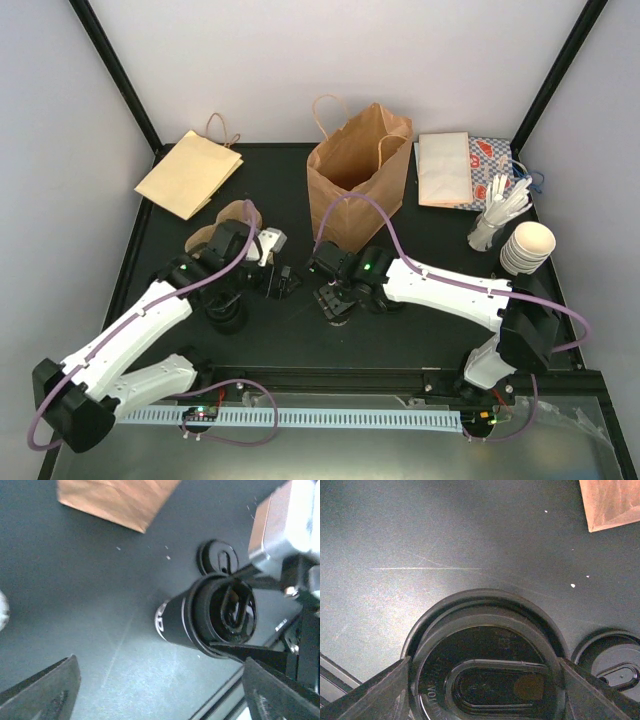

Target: Pack the takeout coffee

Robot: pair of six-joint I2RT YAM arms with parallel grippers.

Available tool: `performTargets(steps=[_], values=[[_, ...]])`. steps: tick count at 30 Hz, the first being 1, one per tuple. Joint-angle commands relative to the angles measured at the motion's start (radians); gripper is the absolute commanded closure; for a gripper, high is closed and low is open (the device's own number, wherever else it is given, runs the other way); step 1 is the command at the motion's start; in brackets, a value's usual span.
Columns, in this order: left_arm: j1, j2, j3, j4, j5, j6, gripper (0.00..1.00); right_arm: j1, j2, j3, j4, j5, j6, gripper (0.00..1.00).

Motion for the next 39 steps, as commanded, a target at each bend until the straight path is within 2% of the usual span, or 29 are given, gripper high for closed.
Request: performTargets(steps=[1, 4, 11, 16, 24, 30, 39], values=[[0.003, 0.053, -0.065, 0.105, 0.218, -0.068, 0.14, 0.006, 0.012, -0.028, -0.025, 0.001, -0.001, 0.25], [-0.004, 0.060, -0.126, 0.171, 0.246, -0.100, 0.20, 0.006, -0.006, -0.052, -0.021, 0.001, 0.002, 0.25], [-0.055, 0.072, -0.219, 0.303, 0.278, -0.176, 0.27, 0.006, -0.049, -0.074, -0.036, 0.017, 0.006, 0.25], [-0.084, 0.119, -0.253, 0.388, 0.308, -0.211, 0.36, 0.006, -0.051, -0.080, -0.020, 0.010, 0.005, 0.25], [-0.098, 0.174, -0.272, 0.450, 0.332, -0.224, 0.45, 0.006, -0.050, -0.093, -0.005, 0.001, 0.007, 0.25], [-0.097, 0.192, -0.273, 0.473, 0.309, -0.225, 0.52, 0.006, -0.056, -0.095, -0.005, -0.002, 0.006, 0.25], [-0.088, 0.197, -0.257, 0.482, 0.205, -0.249, 0.69, 0.006, -0.061, -0.102, -0.004, -0.003, 0.003, 0.25]])
